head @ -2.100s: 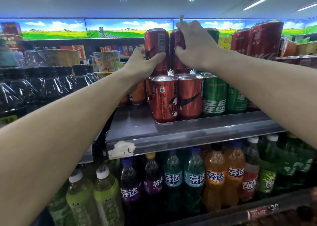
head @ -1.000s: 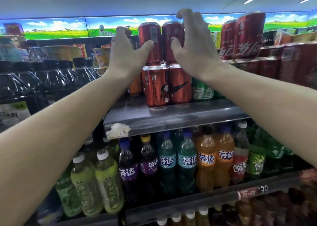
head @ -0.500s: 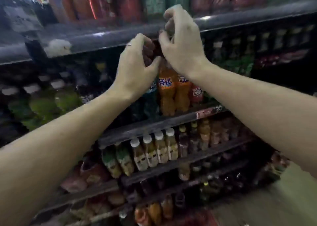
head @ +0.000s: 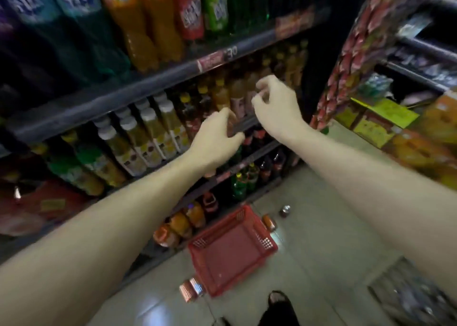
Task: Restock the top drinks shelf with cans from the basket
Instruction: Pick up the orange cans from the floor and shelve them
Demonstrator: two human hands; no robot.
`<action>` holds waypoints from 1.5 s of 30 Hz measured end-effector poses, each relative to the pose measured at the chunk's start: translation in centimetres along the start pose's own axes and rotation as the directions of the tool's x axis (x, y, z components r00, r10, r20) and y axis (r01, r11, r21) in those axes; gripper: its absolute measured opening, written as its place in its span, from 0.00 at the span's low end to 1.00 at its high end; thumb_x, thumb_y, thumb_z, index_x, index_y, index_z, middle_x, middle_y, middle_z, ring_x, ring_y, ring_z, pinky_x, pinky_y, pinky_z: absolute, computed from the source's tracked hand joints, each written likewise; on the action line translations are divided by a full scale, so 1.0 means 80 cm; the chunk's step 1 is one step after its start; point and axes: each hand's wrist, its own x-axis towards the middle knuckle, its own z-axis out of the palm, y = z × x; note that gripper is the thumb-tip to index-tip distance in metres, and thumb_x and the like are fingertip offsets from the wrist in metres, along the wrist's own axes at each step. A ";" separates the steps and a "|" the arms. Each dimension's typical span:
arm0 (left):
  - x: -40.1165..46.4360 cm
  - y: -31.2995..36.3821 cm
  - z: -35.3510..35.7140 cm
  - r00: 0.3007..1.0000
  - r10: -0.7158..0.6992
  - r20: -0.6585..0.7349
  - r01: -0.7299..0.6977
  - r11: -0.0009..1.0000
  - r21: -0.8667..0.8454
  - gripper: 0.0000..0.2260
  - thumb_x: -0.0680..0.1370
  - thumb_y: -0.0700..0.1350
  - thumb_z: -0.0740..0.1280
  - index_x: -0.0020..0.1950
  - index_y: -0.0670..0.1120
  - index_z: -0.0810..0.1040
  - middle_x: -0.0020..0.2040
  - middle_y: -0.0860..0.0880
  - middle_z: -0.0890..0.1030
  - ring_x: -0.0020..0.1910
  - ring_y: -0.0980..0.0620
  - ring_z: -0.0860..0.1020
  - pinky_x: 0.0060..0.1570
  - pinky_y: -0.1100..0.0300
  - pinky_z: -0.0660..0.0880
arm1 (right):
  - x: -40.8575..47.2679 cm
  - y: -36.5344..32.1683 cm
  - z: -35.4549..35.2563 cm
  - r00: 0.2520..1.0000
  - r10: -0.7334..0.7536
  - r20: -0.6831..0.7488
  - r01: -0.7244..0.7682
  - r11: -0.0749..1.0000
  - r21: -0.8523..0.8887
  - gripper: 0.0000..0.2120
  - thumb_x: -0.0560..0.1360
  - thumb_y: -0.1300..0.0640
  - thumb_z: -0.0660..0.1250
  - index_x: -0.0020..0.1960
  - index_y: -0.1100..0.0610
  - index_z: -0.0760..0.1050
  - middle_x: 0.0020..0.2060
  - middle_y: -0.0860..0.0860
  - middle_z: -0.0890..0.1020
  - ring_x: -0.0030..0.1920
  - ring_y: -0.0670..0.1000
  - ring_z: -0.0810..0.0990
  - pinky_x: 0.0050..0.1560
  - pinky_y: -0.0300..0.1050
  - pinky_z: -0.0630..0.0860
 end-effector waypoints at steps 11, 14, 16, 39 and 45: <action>0.057 0.028 0.220 0.936 -0.262 0.236 0.284 0.957 -0.065 0.14 0.81 0.48 0.70 0.63 0.44 0.75 0.57 0.46 0.80 0.56 0.46 0.79 0.59 0.51 0.78 | -0.032 0.281 -0.018 0.894 0.377 0.242 -0.382 0.924 -0.031 0.13 0.80 0.58 0.63 0.64 0.57 0.75 0.42 0.47 0.80 0.48 0.52 0.80 0.53 0.46 0.76; 0.087 0.042 0.300 0.905 -0.342 0.252 0.377 0.920 -0.107 0.15 0.81 0.47 0.70 0.66 0.43 0.75 0.55 0.48 0.80 0.56 0.48 0.78 0.56 0.57 0.74 | -0.021 0.373 -0.012 0.857 0.433 0.278 -0.441 0.897 -0.039 0.12 0.79 0.59 0.64 0.62 0.57 0.76 0.45 0.50 0.81 0.50 0.53 0.80 0.53 0.45 0.75; 0.106 0.042 0.360 0.875 -0.403 0.270 0.448 0.884 -0.133 0.16 0.81 0.46 0.70 0.68 0.43 0.75 0.55 0.48 0.79 0.56 0.48 0.78 0.56 0.58 0.74 | -0.017 0.437 0.001 0.820 0.482 0.309 -0.498 0.866 -0.030 0.11 0.78 0.60 0.65 0.60 0.57 0.76 0.45 0.51 0.81 0.49 0.53 0.79 0.52 0.43 0.74; 0.127 -0.573 1.268 0.339 -0.838 0.428 0.931 0.233 -0.280 0.57 0.45 0.62 0.77 0.73 0.49 0.71 0.68 0.38 0.78 0.60 0.35 0.82 0.54 0.42 0.83 | -0.129 1.148 0.530 0.487 0.729 0.481 -0.757 0.627 -0.185 0.41 0.69 0.55 0.80 0.75 0.56 0.62 0.56 0.54 0.77 0.59 0.58 0.79 0.47 0.40 0.70; 0.134 -0.592 1.298 0.243 -0.942 0.231 0.906 0.135 -0.402 0.55 0.42 0.66 0.77 0.66 0.66 0.56 0.68 0.37 0.75 0.60 0.29 0.80 0.54 0.31 0.80 | -0.158 1.219 0.597 0.648 0.625 0.436 -0.691 0.723 -0.008 0.31 0.62 0.59 0.80 0.60 0.48 0.71 0.51 0.47 0.83 0.50 0.52 0.83 0.51 0.49 0.80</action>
